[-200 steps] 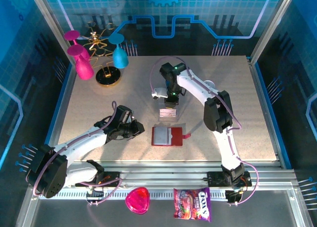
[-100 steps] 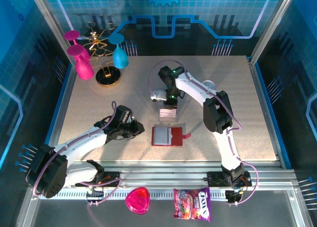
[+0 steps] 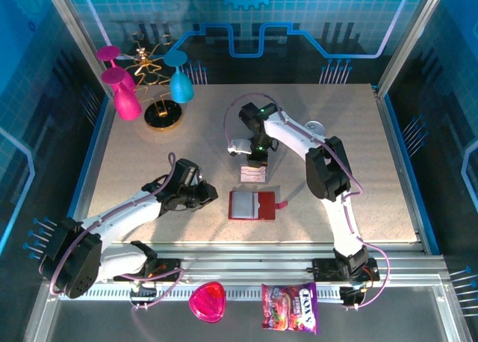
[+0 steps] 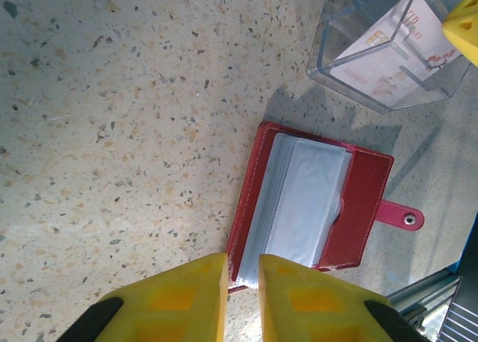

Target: Take the credit cards out of the card holder

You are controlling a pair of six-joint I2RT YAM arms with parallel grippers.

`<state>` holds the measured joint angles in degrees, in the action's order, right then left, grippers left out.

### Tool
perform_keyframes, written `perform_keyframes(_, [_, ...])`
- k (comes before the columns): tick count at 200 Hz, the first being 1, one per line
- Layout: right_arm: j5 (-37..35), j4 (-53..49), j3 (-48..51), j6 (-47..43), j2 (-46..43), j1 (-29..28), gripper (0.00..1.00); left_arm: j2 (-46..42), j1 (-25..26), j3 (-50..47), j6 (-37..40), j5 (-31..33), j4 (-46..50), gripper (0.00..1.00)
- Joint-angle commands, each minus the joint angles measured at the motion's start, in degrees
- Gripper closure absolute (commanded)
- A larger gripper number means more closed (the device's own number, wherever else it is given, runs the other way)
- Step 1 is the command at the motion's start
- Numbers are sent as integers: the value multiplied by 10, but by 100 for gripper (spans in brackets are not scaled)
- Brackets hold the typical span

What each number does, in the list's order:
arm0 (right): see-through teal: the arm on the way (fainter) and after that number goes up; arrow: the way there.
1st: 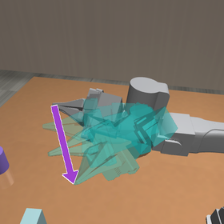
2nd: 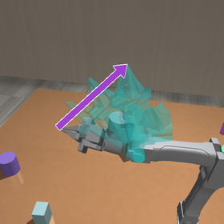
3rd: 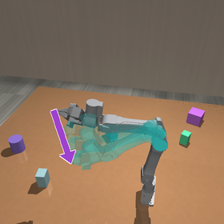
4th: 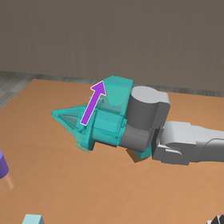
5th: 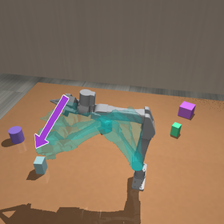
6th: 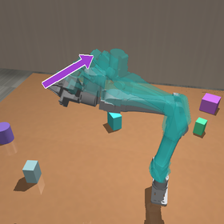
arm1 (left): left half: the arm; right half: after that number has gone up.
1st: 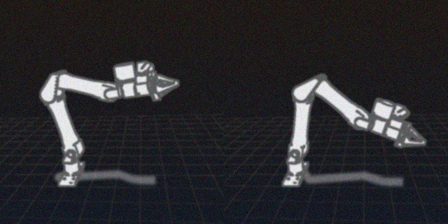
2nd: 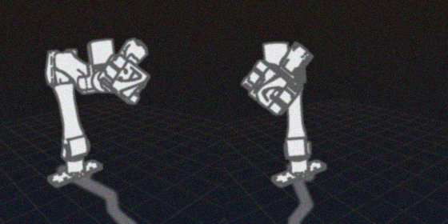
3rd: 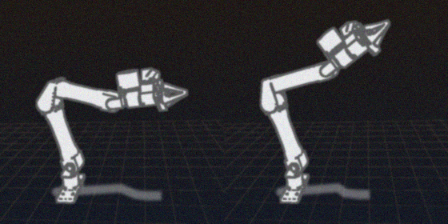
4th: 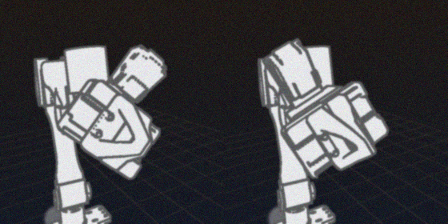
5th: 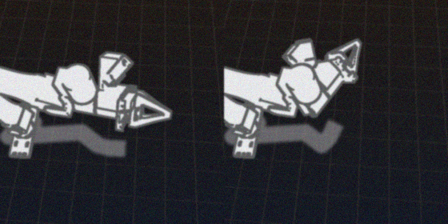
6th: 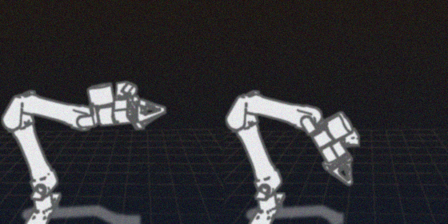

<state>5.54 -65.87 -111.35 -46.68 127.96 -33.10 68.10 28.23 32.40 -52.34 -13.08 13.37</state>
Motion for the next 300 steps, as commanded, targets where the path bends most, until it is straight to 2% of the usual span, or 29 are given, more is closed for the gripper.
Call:
perform_keyframes(1, [10, 7, 7, 23, -45, -5, 100, 7, -5, -10, 2, -13, -12, 82])
perform_keyframes(27, [23, 35, 39, 65, -86, -5, 100, 30, -2, -9, 2, -28, -35, 83])
perform_keyframes(56, [40, 97, 112, 154, -145, -6, 98, 68, 11, 7, 6, -39, -51, 85])
perform_keyframes(118, [57, 256, 309, 437, -275, -21, 97, 154, 42, 36, 5, -58, -86, 87])
perform_keyframes(179, [89, 381, 479, 698, -378, -33, 98, 193, 52, 57, 10, -71, -88, 88])
perform_keyframes(248, [162, 449, 565, 852, -405, -42, 99, 218, 54, 57, 12, -77, -81, 91])
perform_keyframes(300, [197, 513, 587, 917, -357, -69, 92, 226, 54, 54, 13, -74, -79, 92])
